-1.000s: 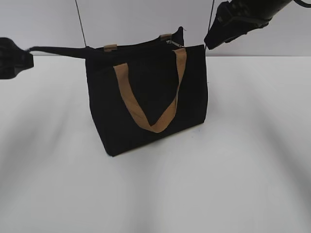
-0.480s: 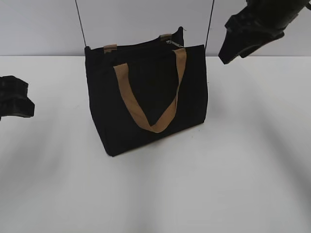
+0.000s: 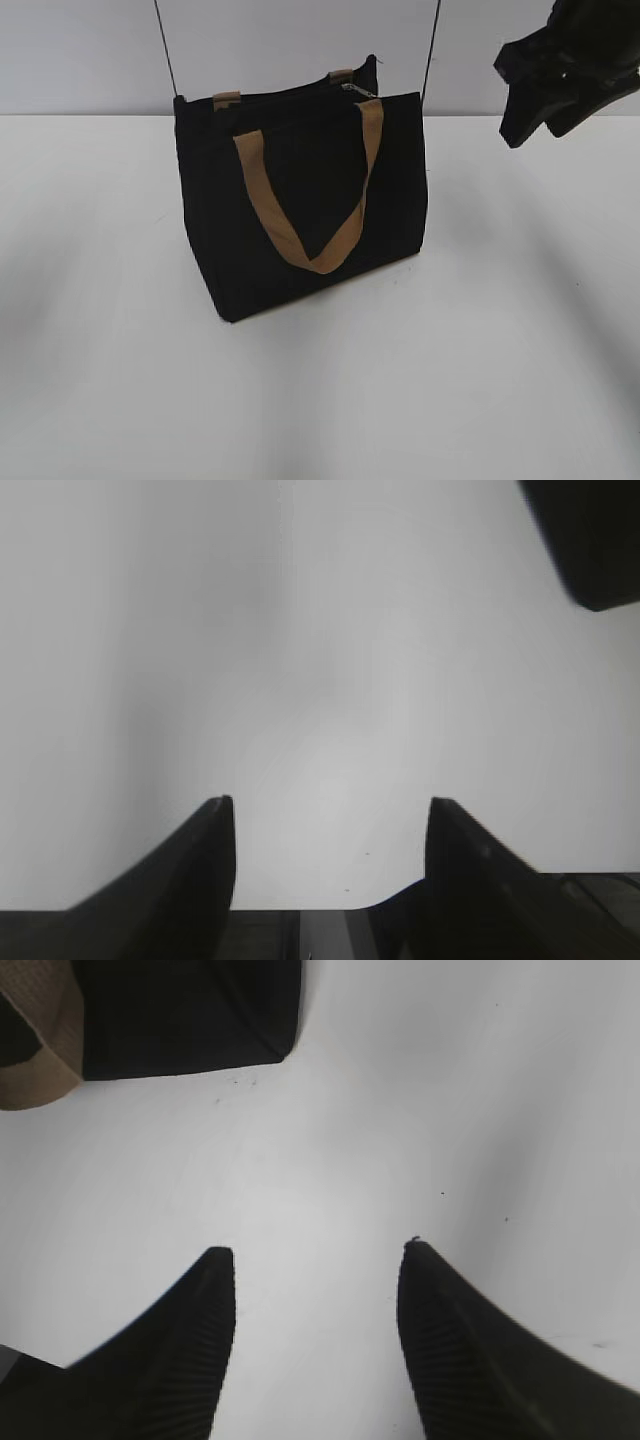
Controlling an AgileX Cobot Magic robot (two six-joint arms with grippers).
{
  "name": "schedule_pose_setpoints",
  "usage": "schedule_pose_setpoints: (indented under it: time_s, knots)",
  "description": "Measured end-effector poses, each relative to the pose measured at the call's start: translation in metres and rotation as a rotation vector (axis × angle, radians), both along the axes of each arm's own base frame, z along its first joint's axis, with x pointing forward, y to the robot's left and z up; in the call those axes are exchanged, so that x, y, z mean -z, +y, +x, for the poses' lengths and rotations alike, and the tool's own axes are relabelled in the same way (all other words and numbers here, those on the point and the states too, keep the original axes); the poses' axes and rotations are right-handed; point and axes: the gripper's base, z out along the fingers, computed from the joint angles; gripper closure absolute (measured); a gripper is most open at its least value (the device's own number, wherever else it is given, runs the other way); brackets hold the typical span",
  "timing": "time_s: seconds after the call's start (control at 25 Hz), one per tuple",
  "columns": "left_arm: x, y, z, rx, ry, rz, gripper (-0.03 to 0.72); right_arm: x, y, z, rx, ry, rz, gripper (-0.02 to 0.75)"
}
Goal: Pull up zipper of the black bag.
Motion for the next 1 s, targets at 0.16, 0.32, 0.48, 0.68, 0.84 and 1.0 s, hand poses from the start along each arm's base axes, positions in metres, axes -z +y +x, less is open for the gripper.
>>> schedule_pose_setpoints:
  time_s: [0.16, 0.32, 0.48, 0.68, 0.84, 1.0]
  knots:
    - [0.001, 0.032, 0.001, -0.071, 0.06, 0.018, 0.249, -0.01, -0.008, -0.005, 0.062, -0.026, -0.018, 0.34]
    - [0.002, 0.049, -0.002, -0.086, 0.113, 0.018, 0.254, -0.012, -0.037, -0.021, 0.171, -0.009, -0.017, 0.34]
    - [-0.006, 0.049, -0.009, -0.075, 0.076, 0.009, 0.256, -0.006, -0.061, -0.059, 0.236, 0.027, -0.034, 0.34]
    - [-0.016, 0.051, -0.047, -0.075, -0.014, 0.006, 0.256, -0.012, -0.067, -0.129, 0.245, -0.006, -0.01, 0.34]
    - [-0.02, 0.052, -0.089, -0.075, -0.118, 0.001, 0.256, -0.01, -0.068, -0.186, 0.248, -0.058, 0.036, 0.34]
    - [-0.027, 0.053, -0.13, -0.075, -0.273, -0.009, 0.256, -0.004, -0.072, -0.241, 0.246, -0.165, 0.067, 0.34]
